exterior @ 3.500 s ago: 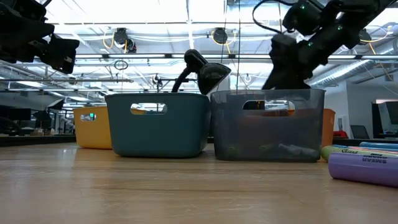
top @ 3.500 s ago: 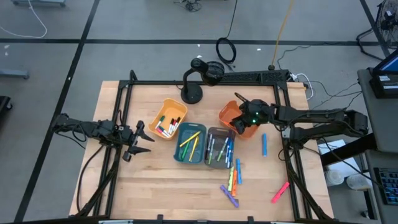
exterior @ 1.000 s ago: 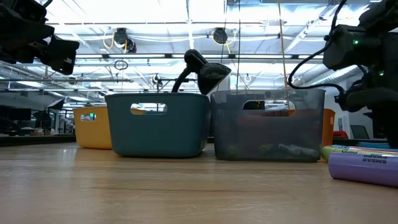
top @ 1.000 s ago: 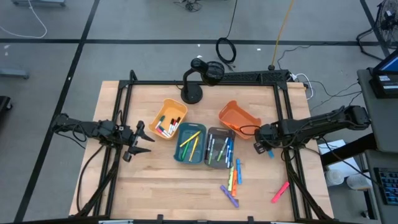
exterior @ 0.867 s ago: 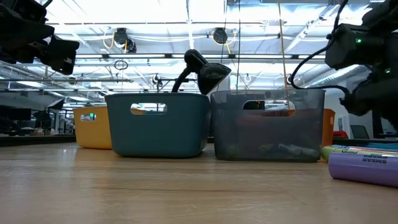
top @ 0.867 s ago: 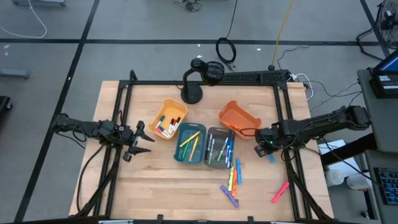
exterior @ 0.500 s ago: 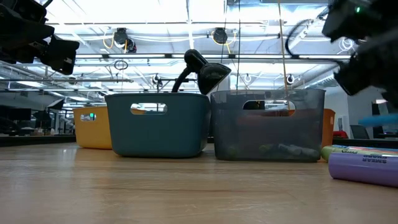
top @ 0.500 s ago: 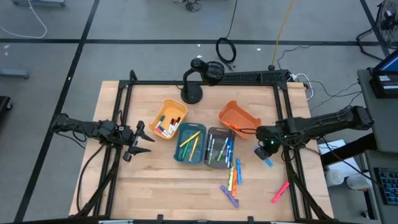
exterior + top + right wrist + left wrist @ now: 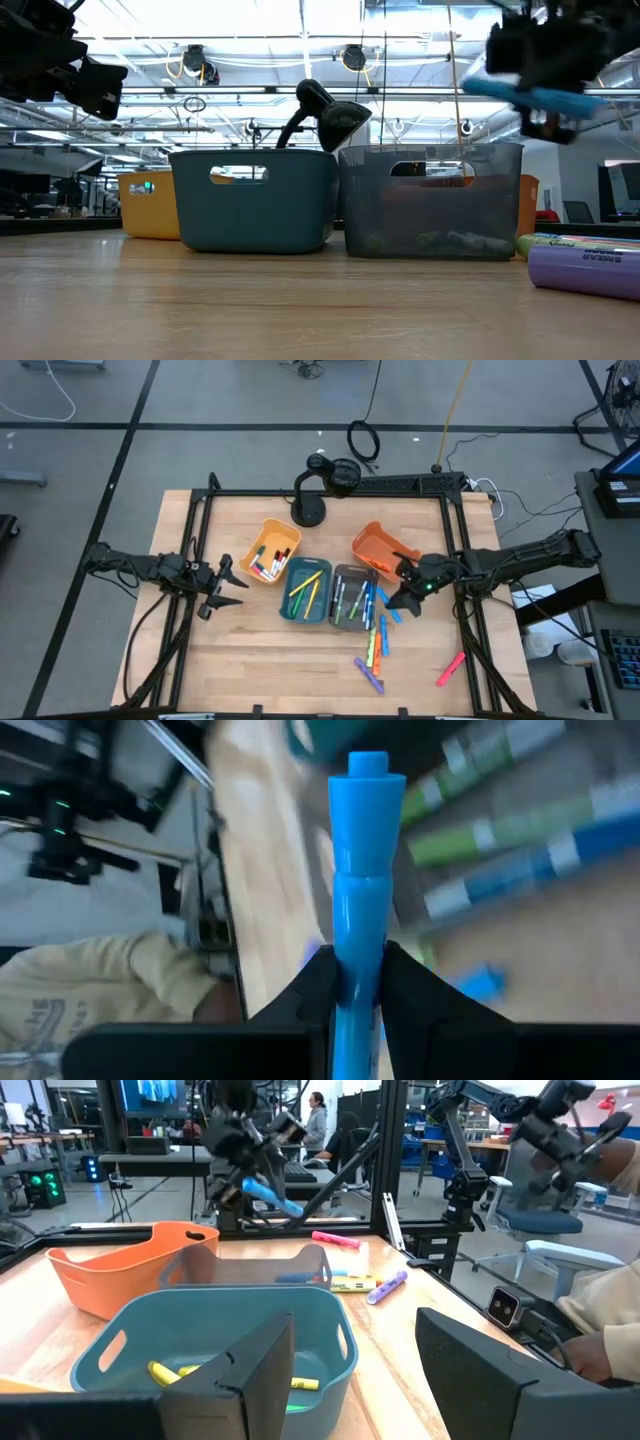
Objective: Pick & Place Markers
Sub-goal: Put the right blue highlighter into the orange bin
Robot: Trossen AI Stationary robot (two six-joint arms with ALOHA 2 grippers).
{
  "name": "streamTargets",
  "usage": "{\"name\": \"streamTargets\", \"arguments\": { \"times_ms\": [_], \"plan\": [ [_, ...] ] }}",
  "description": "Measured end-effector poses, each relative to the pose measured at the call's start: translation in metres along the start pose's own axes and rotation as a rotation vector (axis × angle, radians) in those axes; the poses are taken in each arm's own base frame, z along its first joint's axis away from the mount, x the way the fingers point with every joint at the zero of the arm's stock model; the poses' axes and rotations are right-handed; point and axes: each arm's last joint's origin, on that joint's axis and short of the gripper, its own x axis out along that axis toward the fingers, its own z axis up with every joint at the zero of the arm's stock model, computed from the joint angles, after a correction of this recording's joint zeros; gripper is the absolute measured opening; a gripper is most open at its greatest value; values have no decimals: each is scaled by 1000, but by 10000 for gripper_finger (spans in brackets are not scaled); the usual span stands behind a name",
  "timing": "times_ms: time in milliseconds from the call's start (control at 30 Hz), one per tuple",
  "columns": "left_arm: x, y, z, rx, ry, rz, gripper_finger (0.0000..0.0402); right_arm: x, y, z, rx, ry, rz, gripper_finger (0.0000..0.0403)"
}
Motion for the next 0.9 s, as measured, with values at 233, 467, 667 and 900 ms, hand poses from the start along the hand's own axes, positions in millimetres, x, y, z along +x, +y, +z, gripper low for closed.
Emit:
{"name": "streamTargets", "arguments": {
  "times_ms": [233,467,667,900],
  "plan": [
    [0,0,0,0,0,0,214,-2,10,14,-235,-207,39,41],
    [0,0,0,0,0,0,214,-23,48,41,-485,-420,52,41],
    [0,0,0,0,0,0,214,-57,95,68,-648,-642,-43,41],
    [0,0,0,0,0,0,214,-74,124,101,-593,-659,-534,41]
  ]
}}
